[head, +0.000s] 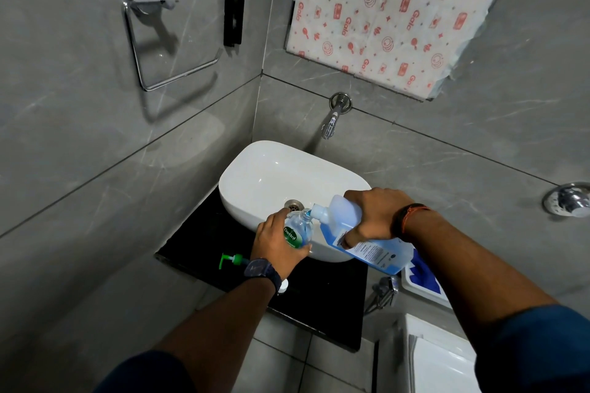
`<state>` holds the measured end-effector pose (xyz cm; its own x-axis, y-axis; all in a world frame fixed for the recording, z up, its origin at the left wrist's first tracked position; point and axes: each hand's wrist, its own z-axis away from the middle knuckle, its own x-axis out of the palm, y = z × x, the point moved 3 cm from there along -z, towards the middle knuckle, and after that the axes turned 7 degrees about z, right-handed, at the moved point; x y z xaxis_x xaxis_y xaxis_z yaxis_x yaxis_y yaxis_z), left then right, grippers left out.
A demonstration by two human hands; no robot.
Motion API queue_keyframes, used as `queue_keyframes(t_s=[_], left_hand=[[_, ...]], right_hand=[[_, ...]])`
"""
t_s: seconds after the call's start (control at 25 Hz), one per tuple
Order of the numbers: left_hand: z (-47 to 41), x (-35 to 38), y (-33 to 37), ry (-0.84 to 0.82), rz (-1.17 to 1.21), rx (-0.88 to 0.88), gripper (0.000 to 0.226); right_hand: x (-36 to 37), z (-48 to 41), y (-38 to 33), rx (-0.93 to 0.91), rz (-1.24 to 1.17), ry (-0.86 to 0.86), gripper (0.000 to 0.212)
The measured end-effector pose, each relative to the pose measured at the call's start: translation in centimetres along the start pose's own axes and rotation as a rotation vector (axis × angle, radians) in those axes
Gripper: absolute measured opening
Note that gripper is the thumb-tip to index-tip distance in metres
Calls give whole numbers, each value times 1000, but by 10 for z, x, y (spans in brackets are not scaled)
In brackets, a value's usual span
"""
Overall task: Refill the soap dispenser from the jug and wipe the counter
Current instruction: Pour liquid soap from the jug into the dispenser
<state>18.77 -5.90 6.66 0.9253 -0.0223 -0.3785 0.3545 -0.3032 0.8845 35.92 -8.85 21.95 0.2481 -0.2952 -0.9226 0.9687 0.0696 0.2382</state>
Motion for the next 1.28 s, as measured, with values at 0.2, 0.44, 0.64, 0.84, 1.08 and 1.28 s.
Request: queue_keyframes(t_s=[0.2, 0.44, 0.64, 0.84, 1.08, 1.28], left_hand=[[-2, 0, 0, 2, -1, -1, 80], [-3, 0, 1, 5, 5, 12, 81], [-4, 0, 2, 17, 17, 26, 83], [-4, 2, 0, 15, 17, 26, 84], [-5, 4, 2, 40, 29, 44, 83], [-6, 4, 2, 47, 24, 50, 84]], right_hand=[[-1, -1, 1, 4, 7, 1, 63], [-3, -2, 1, 3, 15, 1, 65], [-4, -2, 1, -1, 10, -6, 64], [-5, -3, 2, 0, 9, -13, 63], [-6, -3, 3, 2, 4, -20, 63], [-5, -5, 4, 5, 4, -8, 65]])
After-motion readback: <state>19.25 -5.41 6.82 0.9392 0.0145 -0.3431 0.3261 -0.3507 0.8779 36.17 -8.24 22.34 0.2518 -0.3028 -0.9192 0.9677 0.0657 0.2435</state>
